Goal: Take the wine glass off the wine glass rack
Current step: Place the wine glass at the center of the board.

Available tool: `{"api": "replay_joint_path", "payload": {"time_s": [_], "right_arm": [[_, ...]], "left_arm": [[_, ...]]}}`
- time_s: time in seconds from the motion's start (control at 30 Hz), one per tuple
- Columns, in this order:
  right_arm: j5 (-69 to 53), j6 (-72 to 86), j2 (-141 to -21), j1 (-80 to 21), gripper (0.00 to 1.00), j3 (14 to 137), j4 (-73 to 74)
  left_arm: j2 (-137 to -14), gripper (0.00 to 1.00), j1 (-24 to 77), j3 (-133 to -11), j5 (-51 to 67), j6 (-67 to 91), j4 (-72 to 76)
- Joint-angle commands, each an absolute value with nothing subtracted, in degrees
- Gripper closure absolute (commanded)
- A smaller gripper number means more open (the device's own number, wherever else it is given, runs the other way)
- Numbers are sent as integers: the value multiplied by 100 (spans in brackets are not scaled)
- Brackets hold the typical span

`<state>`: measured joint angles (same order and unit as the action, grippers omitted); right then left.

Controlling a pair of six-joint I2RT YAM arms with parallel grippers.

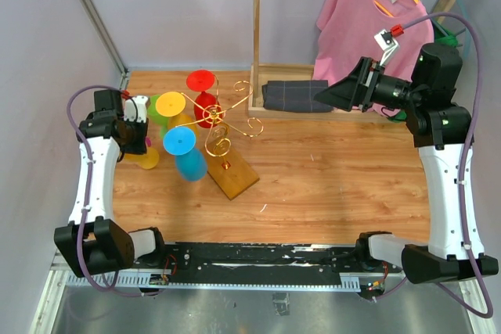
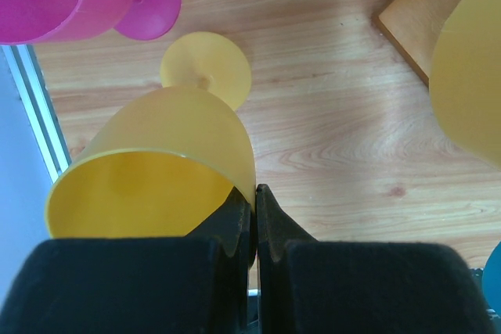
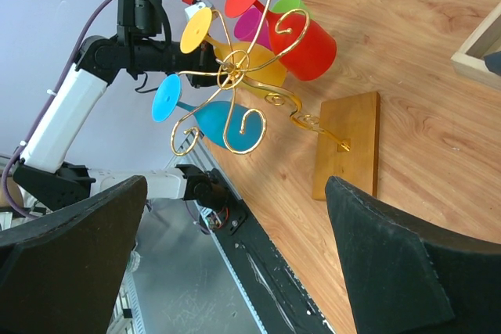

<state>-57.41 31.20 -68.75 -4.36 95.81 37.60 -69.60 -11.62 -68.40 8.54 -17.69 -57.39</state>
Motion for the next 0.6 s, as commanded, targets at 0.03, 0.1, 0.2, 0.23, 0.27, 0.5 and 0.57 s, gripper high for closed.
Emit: {"api": "replay_joint_path", "payload": {"time_s": [0.03, 0.1, 0.2, 0.23, 0.27, 0.5, 0.57], "right_arm": [[-5823, 3101, -6742, -303, 1, 9536, 3714], [-5827, 3098, -6741, -299, 1, 9543, 3714], [-5846, 3095, -6743, -290, 1, 9532, 3713], [-5847, 3089, -6741, -288, 1, 9526, 3715], [-5852, 3090, -6734, -283, 2, 9513, 3710], [-5863, 3081, -6659, -256, 1, 9451, 3713], [-5873, 3085, -6633, -241, 1, 9432, 3717]], "left_arm": [[-7038, 100, -1215, -7020, 821, -1688, -5732], [-7095, 100, -1215, -7054, 811, -1685, -5766], [-7230, 100, -1216, -7105, 801, -1665, -5858], [-7264, 100, -1218, -7115, 800, -1666, -5886], [-7294, 100, -1215, -7121, 795, -1651, -5898], [-7504, 100, -1213, -7182, 793, -1614, -5906], [-7575, 100, -1219, -7246, 786, -1609, -5901]]}}
